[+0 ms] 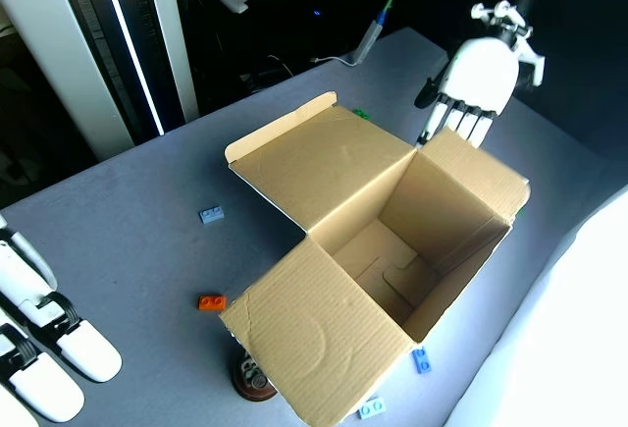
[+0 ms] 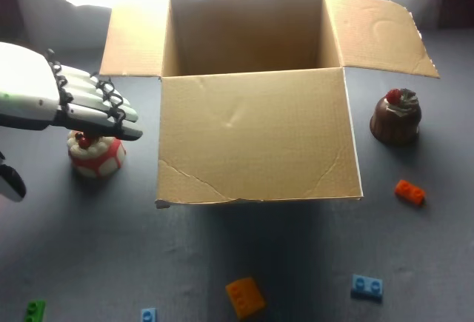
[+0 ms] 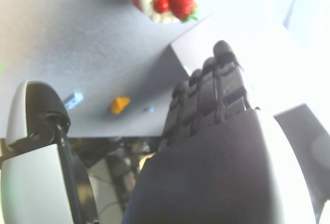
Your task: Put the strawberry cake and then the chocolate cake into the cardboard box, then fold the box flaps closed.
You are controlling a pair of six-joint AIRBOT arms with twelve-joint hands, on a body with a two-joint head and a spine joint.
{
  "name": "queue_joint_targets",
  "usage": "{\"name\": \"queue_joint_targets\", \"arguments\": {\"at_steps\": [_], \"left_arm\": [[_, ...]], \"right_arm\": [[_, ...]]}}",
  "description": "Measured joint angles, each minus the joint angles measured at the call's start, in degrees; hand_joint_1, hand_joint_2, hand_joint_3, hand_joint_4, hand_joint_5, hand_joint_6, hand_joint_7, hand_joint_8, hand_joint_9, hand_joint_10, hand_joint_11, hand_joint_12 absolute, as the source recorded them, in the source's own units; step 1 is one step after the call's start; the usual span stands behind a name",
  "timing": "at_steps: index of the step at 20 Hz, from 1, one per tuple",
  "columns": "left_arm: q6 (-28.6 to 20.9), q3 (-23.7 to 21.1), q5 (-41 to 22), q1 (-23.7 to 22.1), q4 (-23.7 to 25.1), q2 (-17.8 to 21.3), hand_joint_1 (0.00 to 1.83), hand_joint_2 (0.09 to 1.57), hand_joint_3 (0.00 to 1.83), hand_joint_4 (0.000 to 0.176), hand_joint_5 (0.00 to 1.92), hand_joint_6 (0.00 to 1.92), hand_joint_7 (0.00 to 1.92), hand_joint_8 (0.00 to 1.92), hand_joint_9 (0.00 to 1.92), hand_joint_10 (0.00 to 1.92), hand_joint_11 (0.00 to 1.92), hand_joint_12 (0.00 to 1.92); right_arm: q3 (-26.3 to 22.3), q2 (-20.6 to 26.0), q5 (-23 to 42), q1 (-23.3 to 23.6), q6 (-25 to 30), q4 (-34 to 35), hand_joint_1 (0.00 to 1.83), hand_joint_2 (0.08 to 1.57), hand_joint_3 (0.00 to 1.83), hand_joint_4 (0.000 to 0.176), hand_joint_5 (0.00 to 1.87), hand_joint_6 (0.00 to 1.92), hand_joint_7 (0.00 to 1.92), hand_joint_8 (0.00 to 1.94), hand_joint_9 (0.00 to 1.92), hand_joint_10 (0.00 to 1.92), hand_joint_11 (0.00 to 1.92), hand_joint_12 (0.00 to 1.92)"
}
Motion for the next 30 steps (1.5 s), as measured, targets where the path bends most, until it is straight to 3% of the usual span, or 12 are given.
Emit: {"name": "queue_joint_targets", "arguments": {"at_steps": [7, 11, 19, 23, 26, 29, 30], "left_arm": [[-0.2, 1.8, 3.6, 0.1, -1.1, -4.1, 1.00, 0.95, 0.01, 0.030, 0.02, 0.00, 0.00, 0.00, 0.01, 0.00, 0.00, 0.25], [-0.2, 8.3, 4.5, 3.0, -2.2, -9.1, 1.03, 0.95, 0.00, 0.027, 0.02, 0.00, 0.00, 0.00, 0.01, 0.00, 0.00, 0.29], [-0.2, 15.2, 4.8, 4.9, -4.1, -12.2, 1.04, 0.96, 0.00, 0.042, 0.01, 0.00, 0.00, 0.00, 0.00, 0.00, 0.00, 0.26], [-0.2, 15.5, 4.8, 5.8, -5.1, -12.5, 1.14, 0.93, 0.00, 0.047, 0.03, 0.00, 0.00, 0.00, 0.01, 0.00, 0.00, 0.27], [-0.2, 15.0, 5.1, 7.0, -4.9, -12.6, 1.19, 0.88, 0.00, 0.035, 0.07, 0.01, 0.01, 0.00, 0.04, 0.01, 0.00, 0.39], [-0.2, 14.3, 5.7, 7.1, -5.3, -12.8, 1.18, 0.91, 0.00, 0.052, 0.05, 0.00, 0.02, 0.00, 0.06, 0.00, 0.00, 0.44], [-0.2, 13.9, 5.9, 7.3, -5.6, -12.8, 1.19, 0.92, 0.00, 0.046, 0.06, 0.00, 0.04, 0.00, 0.07, 0.01, 0.00, 0.47]], "right_arm": [[0.0, 0.0, 0.0, 0.0, 0.0, 0.0, 0.91, 1.04, 0.00, 0.000, 0.00, 0.00, 0.04, 0.01, 0.03, 0.01, 0.00, 0.00], [0.0, -0.1, 0.0, 0.0, 0.0, 0.0, 0.94, 1.04, 0.00, 0.000, 0.00, 0.00, 0.04, 0.01, 0.03, 0.01, 0.00, 0.00], [0.0, -0.4, 0.4, 0.0, -0.4, -0.1, 1.03, 1.00, 0.00, 0.000, 0.02, 0.01, 0.11, 0.02, 0.07, 0.02, 0.03, 0.02], [0.0, -0.4, 0.5, 0.0, -0.4, 0.0, 1.06, 0.99, 0.00, 0.000, 0.02, 0.00, 0.09, 0.00, 0.05, 0.01, 0.00, 0.01], [0.0, -0.4, 0.5, 0.0, -0.4, 0.0, 1.07, 0.98, 0.00, 0.004, 0.02, 0.01, 0.10, 0.01, 0.07, 0.02, 0.02, 0.01], [0.0, -0.4, 0.6, 0.0, -0.4, 0.0, 1.08, 0.98, 0.00, 0.001, 0.02, 0.00, 0.08, 0.00, 0.06, 0.01, 0.00, 0.00], [0.0, -0.4, 0.7, 0.0, -0.4, 0.0, 1.07, 0.99, 0.00, 0.000, 0.00, 0.00, 0.06, 0.00, 0.05, 0.01, 0.00, 0.00]]}}
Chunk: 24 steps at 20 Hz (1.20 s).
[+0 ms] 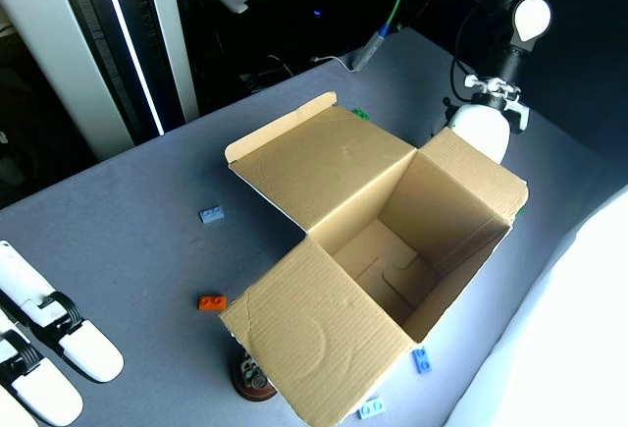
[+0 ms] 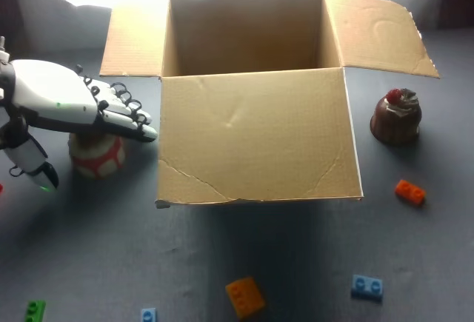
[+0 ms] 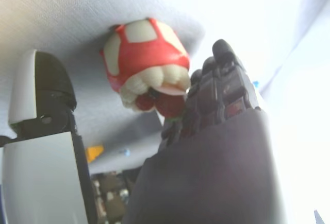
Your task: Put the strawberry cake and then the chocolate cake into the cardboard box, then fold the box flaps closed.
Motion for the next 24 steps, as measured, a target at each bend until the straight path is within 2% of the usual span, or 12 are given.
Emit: {"name": "queue_joint_targets", "arguments": {"at_steps": [2, 4, 6, 7, 8, 9, 11, 12, 13, 15, 17, 24], "left_arm": [[0.0, -0.4, 0.1, 0.5, -0.2, -0.1, 1.22, 0.92, 0.00, 0.044, 0.14, 0.01, 0.12, 0.01, 0.14, 0.01, 0.00, 0.64], [0.1, -0.5, 0.2, 0.6, -0.2, -0.2, 1.24, 0.93, 0.00, 0.059, 0.35, 0.02, 0.38, 0.01, 0.43, 0.04, 0.11, 0.99], [0.2, -0.7, 0.5, 0.7, -2.6, -0.2, 1.28, 1.00, 0.02, 0.025, 0.57, 0.04, 0.60, 0.05, 0.69, 0.17, 0.21, 1.34], [0.2, -0.7, 0.6, 0.5, -3.1, -0.2, 1.26, 1.07, 0.00, 0.025, 0.62, 0.04, 0.60, 0.11, 0.48, 0.78, 0.27, 1.50], [0.2, -0.7, 0.6, 0.5, -3.3, -0.2, 1.28, 1.07, 0.00, 0.028, 0.64, 0.05, 0.47, 0.44, 0.34, 1.16, 0.30, 1.61], [0.2, -0.7, 0.6, 0.5, -3.4, -0.2, 1.32, 1.05, 0.00, 0.024, 0.70, 0.09, 0.34, 0.87, 0.35, 1.33, 0.38, 1.65], [0.0, -1.0, 0.6, 0.5, -3.4, -0.2, 1.40, 1.04, 0.00, 0.003, 0.67, 0.38, 0.28, 1.23, 0.41, 1.41, 0.44, 1.63], [0.0, -1.1, 0.7, 0.5, -3.5, -0.2, 1.41, 1.06, 0.00, 0.000, 0.59, 0.68, 0.29, 1.33, 0.44, 1.48, 0.46, 1.65], [0.0, -1.1, 0.6, 0.5, -3.6, -0.2, 1.56, 1.13, 0.01, 0.000, 0.51, 1.01, 0.29, 1.44, 0.67, 1.45, 0.48, 1.67], [0.0, -1.1, 0.4, 0.5, -3.1, -0.2, 1.60, 1.16, 0.00, 0.000, 0.39, 1.32, 0.26, 1.57, 0.69, 1.50, 0.47, 1.75], [0.1, -1.1, 0.3, 1.0, -0.5, -0.2, 1.46, 1.26, 0.00, 0.000, 0.37, 1.38, 0.51, 1.62, 0.67, 1.61, 0.46, 1.77], [0.0, 0.8, -1.5, -0.3, 0.6, -0.2, 1.45, 1.28, 0.00, 0.000, 0.35, 1.45, 0.51, 1.63, 0.65, 1.65, 0.44, 1.78]], "right_arm": [[0.0, 0.0, 0.2, 0.0, 0.0, 0.0, 1.04, 1.01, 0.00, 0.000, 0.00, 0.00, 0.04, 0.00, 0.04, 0.01, 0.00, 0.00], [0.0, 0.0, 0.2, 0.0, 0.0, 0.0, 1.06, 1.00, 0.00, 0.000, 0.00, 0.00, 0.05, 0.00, 0.05, 0.01, 0.01, 0.00], [0.0, 0.0, 0.2, 0.0, 0.0, 0.0, 1.06, 0.99, 0.00, 0.000, 0.03, 0.01, 0.10, 0.02, 0.07, 0.02, 0.01, 0.01], [-0.1, 0.0, 0.2, 0.0, 0.0, -0.1, 1.07, 0.99, 0.00, 0.000, 0.03, 0.01, 0.11, 0.02, 0.07, 0.02, 0.01, 0.01], [-0.1, 0.0, 0.2, 0.0, 0.0, 0.0, 1.07, 0.99, 0.00, 0.000, 0.03, 0.01, 0.11, 0.02, 0.08, 0.02, 0.01, 0.01], [-0.1, 0.0, 0.2, 0.0, 0.0, 0.1, 1.04, 1.00, 0.00, 0.000, 0.02, 0.00, 0.10, 0.02, 0.07, 0.02, 0.02, 0.02], [-0.1, 0.0, 0.2, 0.0, 0.0, 0.0, 1.07, 0.99, 0.00, 0.000, 0.02, 0.01, 0.10, 0.01, 0.07, 0.01, 0.00, 0.00], [-0.1, 0.0, 0.2, 0.0, 0.0, 0.0, 1.07, 0.99, 0.00, 0.000, 0.02, 0.01, 0.09, 0.01, 0.06, 0.01, 0.00, 0.00], [-0.1, 0.0, 0.2, 0.0, 0.0, 0.0, 1.05, 1.00, 0.00, 0.000, 0.02, 0.00, 0.09, 0.01, 0.06, 0.01, 0.00, 0.00], [-0.1, 0.0, 0.2, 0.0, 0.0, 0.0, 1.02, 1.00, 0.00, 0.000, 0.01, 0.00, 0.09, 0.00, 0.06, 0.01, 0.00, 0.00], [-0.1, 0.0, 0.2, 0.0, 0.0, 0.0, 1.03, 1.00, 0.00, 0.000, 0.01, 0.00, 0.10, 0.01, 0.07, 0.01, 0.00, 0.00], [-0.2, 0.0, 0.3, 0.0, -0.1, 0.0, 1.03, 1.01, 0.00, 0.000, 0.05, 0.02, 0.12, 0.01, 0.08, 0.02, 0.00, 0.00]]}}
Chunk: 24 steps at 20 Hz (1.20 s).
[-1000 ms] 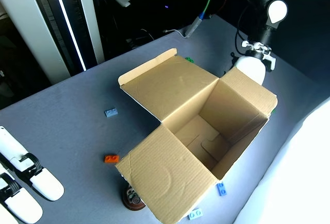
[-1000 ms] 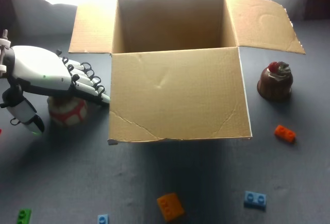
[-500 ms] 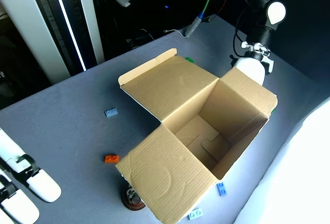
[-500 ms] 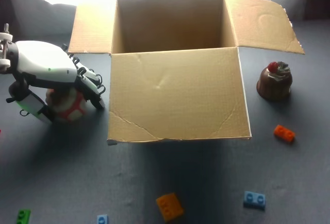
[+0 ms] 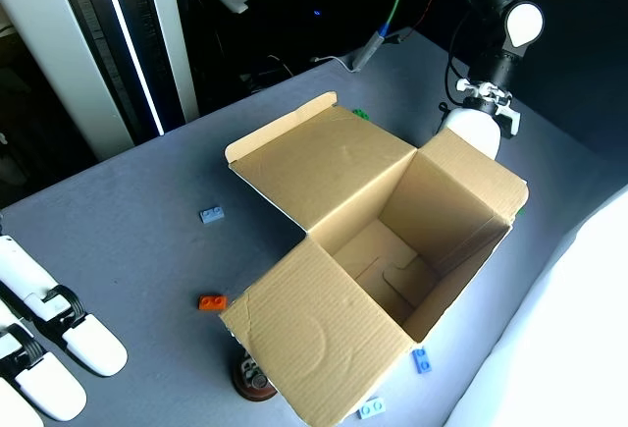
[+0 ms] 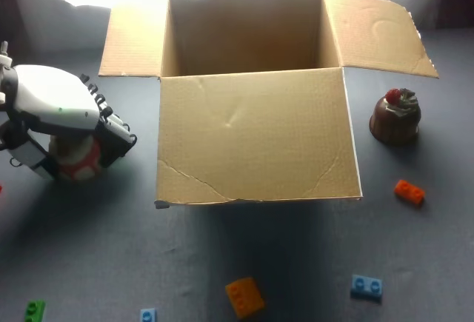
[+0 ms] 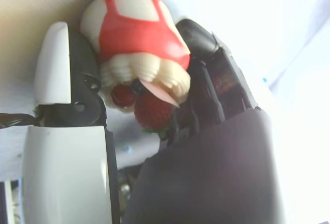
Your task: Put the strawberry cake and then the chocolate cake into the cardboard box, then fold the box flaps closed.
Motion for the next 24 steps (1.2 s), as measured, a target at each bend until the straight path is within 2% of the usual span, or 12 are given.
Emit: {"name": "queue_joint_targets", "arguments": {"at_steps": [5, 6, 8, 11, 14, 16, 18, 20, 21, 22, 23, 24], "left_arm": [[0.0, 3.2, -1.7, -3.3, 0.4, 0.0, 1.45, 1.27, 0.00, 0.000, 0.41, 1.33, 0.55, 1.60, 0.65, 1.62, 0.42, 1.76], [0.0, 3.7, -2.3, -3.8, 0.9, 0.0, 1.45, 1.27, 0.00, 0.000, 0.42, 1.29, 0.54, 1.59, 0.65, 1.64, 0.41, 1.78], [-0.2, 5.0, -3.7, -5.4, 1.9, 0.0, 1.45, 1.26, 0.00, 0.000, 0.45, 1.21, 0.56, 1.54, 0.68, 1.61, 0.42, 1.74], [-1.8, 7.8, -5.2, -9.0, 4.0, 0.0, 1.46, 1.25, 0.00, 0.000, 0.44, 1.28, 0.57, 1.56, 0.68, 1.59, 0.43, 1.75], [-3.5, 9.7, -6.7, -12.0, 6.1, 0.0, 1.46, 1.24, 0.00, 0.000, 0.43, 1.29, 0.58, 1.54, 0.70, 1.56, 0.45, 1.72], [-4.6, 10.8, -8.2, -14.3, 8.1, 0.0, 1.46, 1.26, 0.00, 0.000, 0.39, 1.39, 0.54, 1.58, 0.68, 1.59, 0.46, 1.73], [-4.8, 11.4, -9.2, -16.1, 9.2, 0.1, 1.46, 1.25, 0.00, 0.000, 0.40, 1.39, 0.58, 1.55, 0.69, 1.57, 0.47, 1.73], [-4.9, 11.7, -9.7, -18.3, 10.5, 0.5, 1.46, 1.25, 0.00, 0.000, 0.42, 1.35, 0.57, 1.56, 0.69, 1.56, 0.48, 1.74], [-5.0, 11.7, -10.3, -20.4, 11.6, 1.0, 1.32, 1.30, 0.01, 0.000, 0.54, 1.51, 0.54, 1.63, 0.67, 1.60, 0.49, 1.72], [-5.0, 11.7, -10.4, -21.6, 12.0, 1.2, 1.32, 1.30, 0.01, 0.000, 0.54, 1.51, 0.54, 1.63, 0.67, 1.60, 0.49, 1.72], [-5.1, 11.8, -10.3, -23.2, 13.0, 1.3, 1.45, 1.26, 0.00, 0.000, 0.41, 1.37, 0.55, 1.58, 0.69, 1.57, 0.47, 1.73], [-5.1, 11.8, -10.5, -24.1, 13.4, 1.4, 1.45, 1.26, 0.00, 0.000, 0.41, 1.37, 0.55, 1.58, 0.69, 1.57, 0.47, 1.73]], "right_arm": [[0.0, 0.0, 0.0, 0.0, -0.2, 0.0, 0.99, 1.03, 0.01, 0.000, 0.04, 0.01, 0.11, 0.00, 0.07, 0.01, 0.03, 0.03], [0.0, 0.0, 0.0, 0.0, -0.2, 0.0, 1.01, 1.02, 0.00, 0.000, 0.06, 0.00, 0.13, 0.01, 0.09, 0.01, 0.01, 0.16], [0.0, 0.0, 0.0, 0.0, -0.2, 0.0, 1.01, 1.02, 0.00, 0.000, 0.06, 0.00, 0.14, 0.01, 0.10, 0.01, 0.00, 0.19], [0.0, 0.0, 0.0, 0.0, -0.2, 0.0, 1.00, 1.03, 0.00, 0.000, 0.07, 0.01, 0.13, 0.00, 0.10, 0.01, 0.00, 0.29], [0.0, 0.0, 0.3, 0.0, -0.2, 0.0, 1.00, 1.03, 0.00, 0.000, 0.05, 0.00, 0.15, 0.00, 0.10, 0.00, 0.00, 0.14], [0.0, 0.0, 0.3, 0.0, -0.2, 0.0, 1.02, 1.02, 0.00, 0.000, 0.06, 0.00, 0.15, 0.00, 0.11, 0.00, 0.00, 0.27], [0.0, 0.0, 0.3, 0.0, -0.2, 0.0, 1.00, 1.02, 0.00, 0.000, 0.07, 0.01, 0.17, 0.01, 0.12, 0.01, 0.00, 0.26], [0.0, -0.1, 0.6, -0.5, -0.3, -0.1, 0.98, 1.04, 0.00, 0.000, 0.05, 0.00, 0.15, 0.01, 0.10, 0.01, 0.00, 0.14], [0.0, -0.1, 0.4, -0.5, -0.3, 0.1, 1.02, 1.02, 0.00, 0.000, 0.05, 0.02, 0.16, 0.01, 0.11, 0.01, 0.01, 0.03], [0.0, -0.1, 0.4, -0.5, -0.3, 0.0, 1.02, 1.02, 0.00, 0.000, 0.05, 0.02, 0.16, 0.01, 0.11, 0.01, 0.01, 0.03], [0.0, -0.1, 0.5, -0.5, -0.3, 0.0, 1.01, 1.02, 0.00, 0.000, 0.06, 0.01, 0.16, 0.01, 0.12, 0.00, 0.00, 0.18], [0.0, -0.1, 0.5, -0.5, -0.3, 0.0, 1.01, 1.02, 0.00, 0.000, 0.06, 0.01, 0.16, 0.01, 0.12, 0.00, 0.00, 0.18]]}}
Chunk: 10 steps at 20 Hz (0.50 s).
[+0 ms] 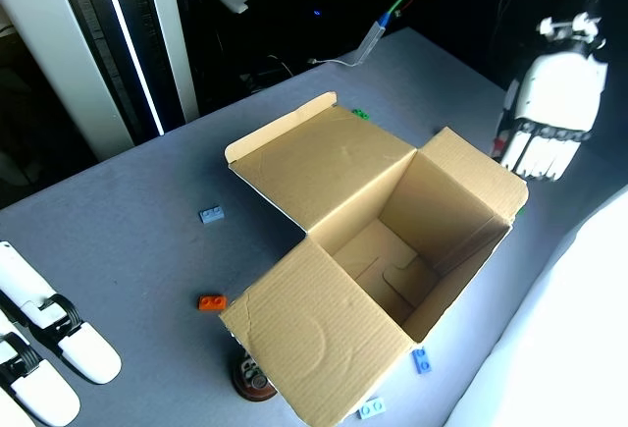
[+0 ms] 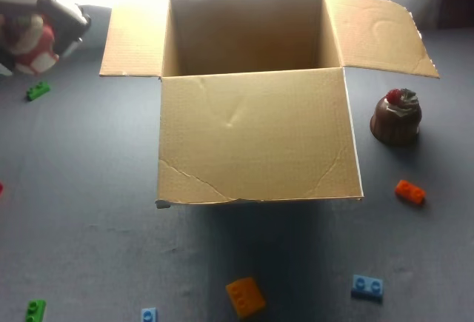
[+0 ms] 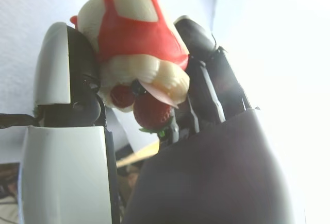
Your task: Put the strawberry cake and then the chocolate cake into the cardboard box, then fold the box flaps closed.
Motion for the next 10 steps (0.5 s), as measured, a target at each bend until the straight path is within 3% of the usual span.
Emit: {"name": "queue_joint_targets", "arguments": {"at_steps": [3, 4, 5, 7, 10], "left_arm": [[-0.8, 0.6, -0.4, -3.2, 1.6, 0.4, 1.45, 1.27, 0.00, 0.000, 0.38, 1.39, 0.53, 1.60, 0.66, 1.61, 0.41, 1.75], [-1.0, 0.7, -0.5, -4.6, 1.7, 0.6, 1.31, 1.31, 0.01, 0.000, 0.51, 1.53, 0.52, 1.64, 0.66, 1.64, 0.43, 1.74], [-1.2, 0.7, -0.7, -5.4, 1.8, 0.7, 1.42, 1.28, 0.00, 0.000, 0.41, 1.42, 0.52, 1.62, 0.66, 1.62, 0.43, 1.74], [-1.4, 0.3, -1.4, -6.9, 2.7, 0.8, 1.45, 1.27, 0.00, 0.000, 0.39, 1.36, 0.54, 1.59, 0.67, 1.61, 0.42, 1.73], [-2.0, -1.3, -2.0, -9.4, 4.2, 1.2, 1.45, 1.28, 0.00, 0.000, 0.35, 1.42, 0.52, 1.60, 0.64, 1.66, 0.39, 1.78]], "right_arm": [[0.0, 0.0, 0.0, 0.0, 0.0, 0.0, 1.01, 1.02, 0.00, 0.000, 0.07, 0.01, 0.16, 0.00, 0.11, 0.00, 0.00, 0.22], [0.0, 0.0, 0.1, 0.0, 0.0, 0.1, 1.00, 1.03, 0.00, 0.000, 0.06, 0.00, 0.15, 0.00, 0.10, 0.00, 0.00, 0.21], [0.0, 0.0, 0.1, 0.0, 0.0, 0.0, 1.00, 1.03, 0.00, 0.000, 0.06, 0.00, 0.15, 0.00, 0.11, 0.00, 0.00, 0.27], [0.0, 0.0, 0.1, 0.0, 0.0, 0.0, 1.00, 1.03, 0.00, 0.000, 0.05, 0.00, 0.13, 0.00, 0.10, 0.00, 0.00, 0.28], [0.0, 0.0, 0.1, 0.0, 0.0, 0.0, 0.98, 1.04, 0.01, 0.000, 0.03, 0.00, 0.10, 0.00, 0.08, 0.00, 0.00, 0.27]]}}
